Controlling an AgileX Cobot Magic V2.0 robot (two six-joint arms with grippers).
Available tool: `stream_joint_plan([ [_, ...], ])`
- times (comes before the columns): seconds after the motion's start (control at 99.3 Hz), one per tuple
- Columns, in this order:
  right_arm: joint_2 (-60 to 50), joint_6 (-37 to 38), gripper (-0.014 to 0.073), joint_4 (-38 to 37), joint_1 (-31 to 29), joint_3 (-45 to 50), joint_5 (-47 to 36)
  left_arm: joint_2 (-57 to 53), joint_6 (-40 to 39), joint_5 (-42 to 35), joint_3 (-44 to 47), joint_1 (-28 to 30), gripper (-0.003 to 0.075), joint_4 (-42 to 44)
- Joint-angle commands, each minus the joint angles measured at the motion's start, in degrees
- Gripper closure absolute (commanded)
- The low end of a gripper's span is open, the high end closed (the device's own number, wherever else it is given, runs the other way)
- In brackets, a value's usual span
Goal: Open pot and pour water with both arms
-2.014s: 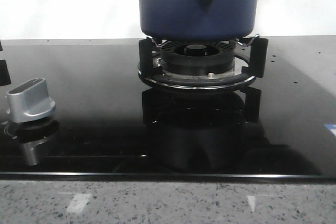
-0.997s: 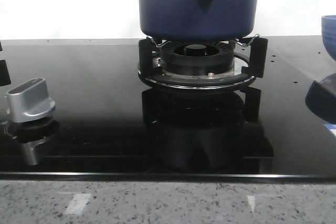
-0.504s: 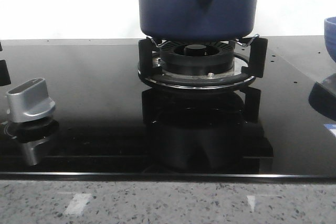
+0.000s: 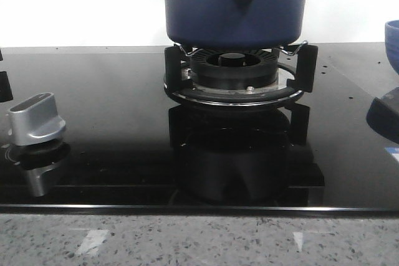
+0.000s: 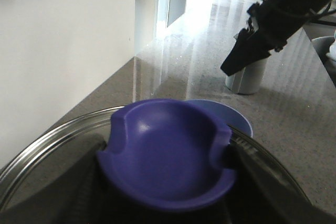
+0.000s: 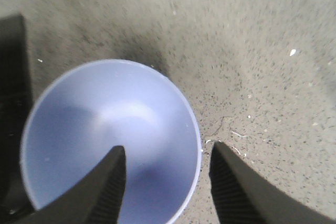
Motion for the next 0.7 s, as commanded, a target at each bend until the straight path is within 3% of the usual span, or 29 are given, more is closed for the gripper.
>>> stream_joint_plan([
  [0.0, -3.64, 0.06, 0.0263, 0.7, -0.38, -1.78, -1.6, -2.15, 0.38, -0.59, -2.24, -1.4, 0.042, -4.11],
  [0.695, -5.14, 0.06, 0.0263, 1.54, -0.38, -1.68, -1.48, 1.66, 0.38, -0.63, -2.24, -1.63, 0.042, -0.64],
])
